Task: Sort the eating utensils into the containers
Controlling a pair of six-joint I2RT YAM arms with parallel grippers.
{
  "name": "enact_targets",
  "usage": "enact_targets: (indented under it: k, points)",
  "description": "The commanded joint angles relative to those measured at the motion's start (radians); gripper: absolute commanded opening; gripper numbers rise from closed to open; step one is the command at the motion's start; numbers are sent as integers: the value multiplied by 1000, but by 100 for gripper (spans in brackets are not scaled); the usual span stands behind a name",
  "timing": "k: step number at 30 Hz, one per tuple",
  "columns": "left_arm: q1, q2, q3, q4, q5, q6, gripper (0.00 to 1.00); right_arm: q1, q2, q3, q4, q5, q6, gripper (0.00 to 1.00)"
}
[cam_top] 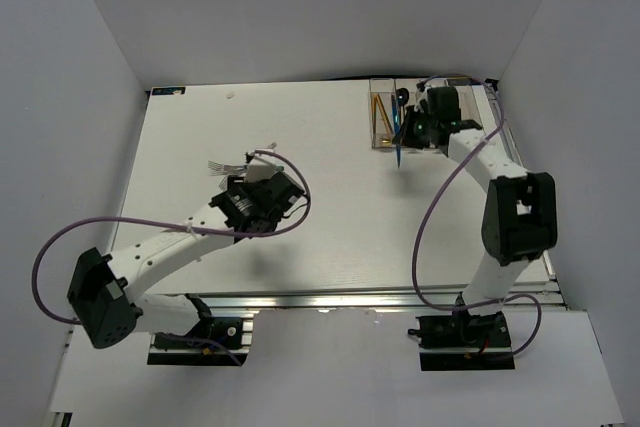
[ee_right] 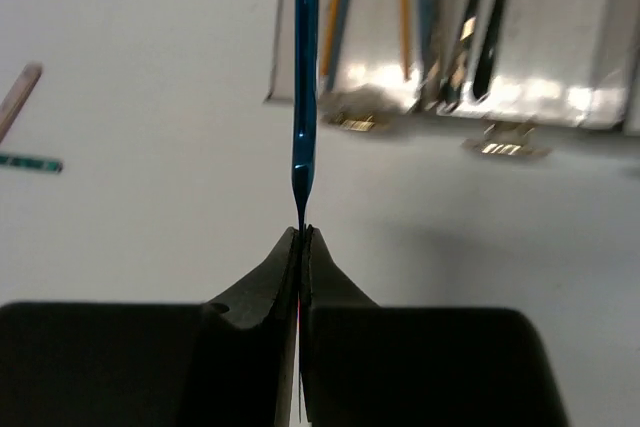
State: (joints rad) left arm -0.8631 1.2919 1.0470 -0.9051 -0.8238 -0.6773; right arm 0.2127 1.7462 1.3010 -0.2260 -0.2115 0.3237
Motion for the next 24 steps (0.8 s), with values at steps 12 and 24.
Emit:
enact_targets:
  k: [12, 24]
  points:
    - [1, -141, -113, 144, -5, 105, 76, -199, 479, 773, -355, 104, -250, 0]
    - [-2, -118, -120, 167, 69, 127, 76, -229, 621, 903, -305, 130, -264, 0]
